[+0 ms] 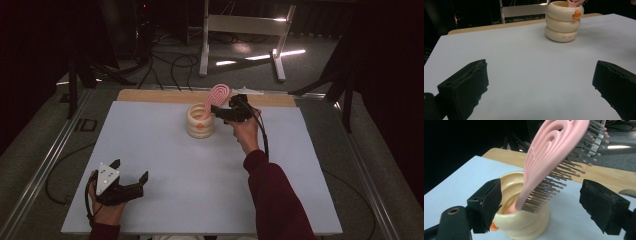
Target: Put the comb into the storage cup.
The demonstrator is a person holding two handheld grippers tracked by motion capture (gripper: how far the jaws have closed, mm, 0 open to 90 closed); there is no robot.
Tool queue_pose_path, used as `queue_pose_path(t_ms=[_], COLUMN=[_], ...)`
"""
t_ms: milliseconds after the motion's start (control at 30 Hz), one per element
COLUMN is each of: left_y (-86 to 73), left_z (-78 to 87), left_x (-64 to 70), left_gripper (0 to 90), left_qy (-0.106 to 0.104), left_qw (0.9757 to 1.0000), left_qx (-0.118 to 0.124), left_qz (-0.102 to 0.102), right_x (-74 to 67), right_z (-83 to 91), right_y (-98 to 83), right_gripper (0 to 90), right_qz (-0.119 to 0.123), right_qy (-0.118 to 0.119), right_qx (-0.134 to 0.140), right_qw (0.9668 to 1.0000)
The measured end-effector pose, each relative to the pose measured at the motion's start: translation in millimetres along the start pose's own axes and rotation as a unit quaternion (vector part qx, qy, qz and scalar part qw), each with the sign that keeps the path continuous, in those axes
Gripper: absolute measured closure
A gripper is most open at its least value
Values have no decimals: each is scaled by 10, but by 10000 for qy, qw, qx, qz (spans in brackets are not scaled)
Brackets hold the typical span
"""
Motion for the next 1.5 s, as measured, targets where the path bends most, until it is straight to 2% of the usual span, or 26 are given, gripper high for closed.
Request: queue_pose_path(t_ms=[500, 733, 1200, 1500], left_y=[-2, -8, -21, -25], left_z=[-2, -7, -21, -23], left_x=[2, 15, 36, 43], left_gripper=[9, 9, 9, 9], left_qy=[-5, -14, -21, -20], left_qw=[10000, 10000, 10000, 10000], left_qx=[-7, -28, -56, -65], left_qz=[-2, -11, -44, -39], right_x=[27, 67, 221, 225], right_z=[105, 216, 441, 539], right_y=[-50, -87, -201, -260], right_gripper=[143, 128, 124, 121], right_qz=[164, 267, 300, 358], right_qy=[8, -54, -218, -271], right_qx=[-181, -240, -359, -398], right_qw=[9997, 9993, 9987, 9982])
Point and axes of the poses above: each handheld gripper's, and its own axes: z roughly backward along the jaws, y roughly out of its top, x roughly to its right, the point moved 10 cm from there along -z, roughly forward along the jaws, and after that the axes turned 8 degrees about y, right-handed, at the moved point
